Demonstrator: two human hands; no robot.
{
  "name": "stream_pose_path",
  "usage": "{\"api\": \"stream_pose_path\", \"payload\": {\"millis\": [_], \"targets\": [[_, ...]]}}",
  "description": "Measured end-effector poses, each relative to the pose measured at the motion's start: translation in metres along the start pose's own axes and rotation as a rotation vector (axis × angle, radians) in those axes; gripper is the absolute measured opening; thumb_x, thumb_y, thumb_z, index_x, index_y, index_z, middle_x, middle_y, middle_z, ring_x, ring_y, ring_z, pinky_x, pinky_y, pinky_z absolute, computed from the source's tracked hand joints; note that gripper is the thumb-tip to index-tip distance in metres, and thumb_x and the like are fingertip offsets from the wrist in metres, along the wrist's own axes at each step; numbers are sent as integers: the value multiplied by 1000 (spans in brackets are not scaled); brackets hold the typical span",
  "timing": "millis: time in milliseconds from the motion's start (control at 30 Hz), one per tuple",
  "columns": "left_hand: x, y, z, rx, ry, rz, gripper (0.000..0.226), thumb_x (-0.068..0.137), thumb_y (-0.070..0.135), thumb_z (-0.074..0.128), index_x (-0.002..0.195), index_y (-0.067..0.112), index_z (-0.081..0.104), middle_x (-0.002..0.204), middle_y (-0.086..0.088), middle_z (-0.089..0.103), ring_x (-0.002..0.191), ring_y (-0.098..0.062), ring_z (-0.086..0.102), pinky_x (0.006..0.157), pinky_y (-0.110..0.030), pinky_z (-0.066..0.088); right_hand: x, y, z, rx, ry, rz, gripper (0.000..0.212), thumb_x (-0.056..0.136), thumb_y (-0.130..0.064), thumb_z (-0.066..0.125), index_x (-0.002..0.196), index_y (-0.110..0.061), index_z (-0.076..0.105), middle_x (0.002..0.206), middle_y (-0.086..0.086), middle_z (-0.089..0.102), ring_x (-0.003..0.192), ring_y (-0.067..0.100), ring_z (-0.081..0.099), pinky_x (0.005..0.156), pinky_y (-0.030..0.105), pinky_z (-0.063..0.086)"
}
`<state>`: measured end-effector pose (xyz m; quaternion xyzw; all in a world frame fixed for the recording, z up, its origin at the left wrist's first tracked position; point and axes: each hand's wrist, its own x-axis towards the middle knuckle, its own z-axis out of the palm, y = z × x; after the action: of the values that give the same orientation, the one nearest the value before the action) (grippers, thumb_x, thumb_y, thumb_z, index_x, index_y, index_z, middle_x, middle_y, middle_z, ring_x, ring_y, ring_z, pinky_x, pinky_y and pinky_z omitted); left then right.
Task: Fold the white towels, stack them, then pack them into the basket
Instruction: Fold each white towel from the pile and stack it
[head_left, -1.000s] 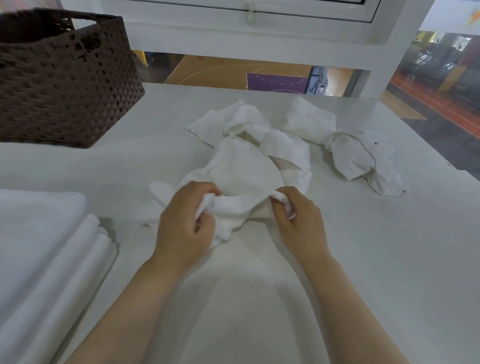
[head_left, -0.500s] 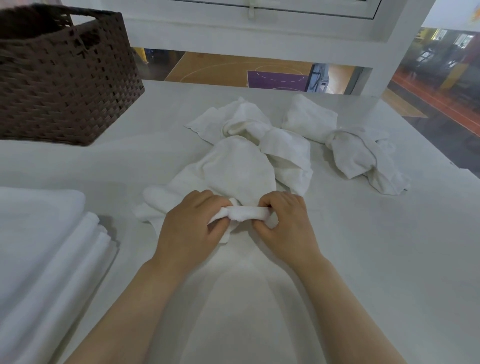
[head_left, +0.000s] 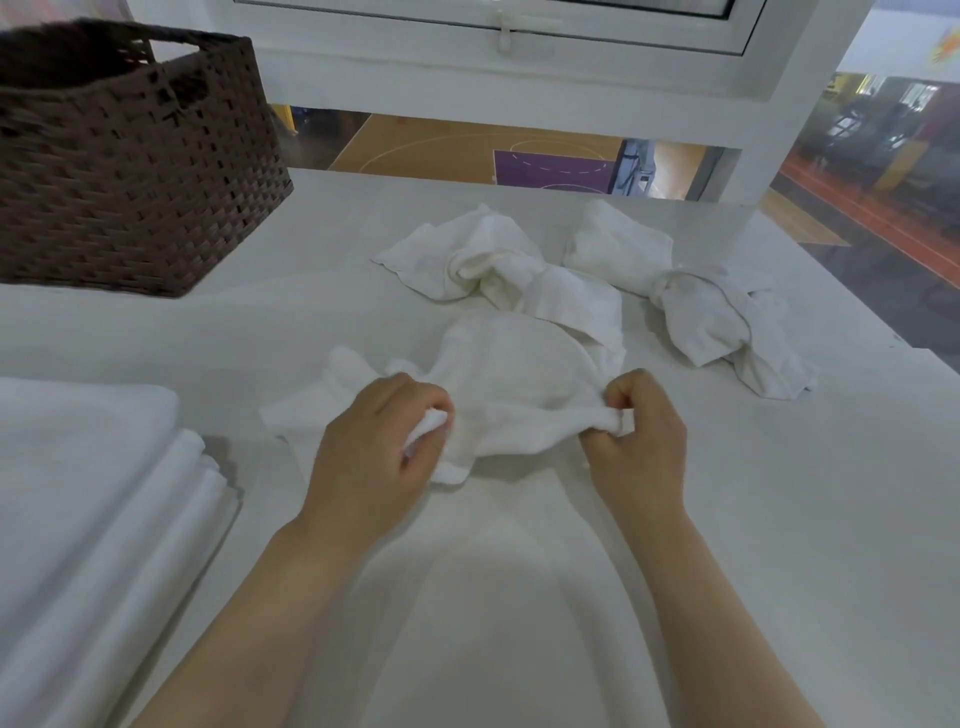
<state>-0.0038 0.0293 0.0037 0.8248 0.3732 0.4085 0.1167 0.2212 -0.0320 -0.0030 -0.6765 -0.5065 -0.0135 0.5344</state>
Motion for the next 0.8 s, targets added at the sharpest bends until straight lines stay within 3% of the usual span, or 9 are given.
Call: {"api": "stream_pose_path", "payload": {"millis": [67,133,300,500,600,733,800], "targets": [[-3,11,5,-18,-127,57,36,85,54,57,112,31,57,90,17,56,84,-3,51,68,-22,42,-11,-8,13,8,-150,-82,21,62,-3,56,68,-16,41,63,-3,43,60,14,37,53,25,29],[-6,18,11,-4,-254,94,53,80,65,58,125,38,51,90,19,56,84,0,51,66,-17,42,-20,-11,25,16,-316,-120,30,64,4,60,69,-19,42,61,-6,43,59,13,37,53,21,28],[-4,9,13,81,-236,142,26,82,52,57,101,37,65,82,18,53,76,-1,47,56,-13,35,-21,-9,26,77,-494,-25,25,74,-14,77,75,-26,56,79,-11,60,70,10,52,59,16,37],[-4,5,13,85,-231,165,15,86,36,49,89,31,63,79,17,52,72,-4,44,53,-19,35,-18,-17,17,113,-606,-56,17,80,-14,70,92,-24,64,90,-16,64,91,6,56,75,14,42],[-3,4,10,43,-126,75,10,86,30,47,89,26,56,77,18,47,71,-3,42,57,-13,30,-14,-14,16,35,-535,-124,16,82,-10,69,93,-20,64,88,-20,61,91,-1,53,78,12,38],[0,1,5,-96,48,-59,8,86,24,47,87,21,54,80,18,50,74,-1,49,64,-11,35,-7,0,19,-79,-357,-157,17,79,-9,68,84,-23,60,80,-19,58,77,3,54,79,33,45],[2,2,1,-137,133,-89,5,86,21,48,86,21,53,79,15,51,76,-2,51,66,-10,36,-3,4,14,-106,-238,-115,18,79,-11,70,84,-23,59,79,-16,58,76,4,54,81,35,46]]}}
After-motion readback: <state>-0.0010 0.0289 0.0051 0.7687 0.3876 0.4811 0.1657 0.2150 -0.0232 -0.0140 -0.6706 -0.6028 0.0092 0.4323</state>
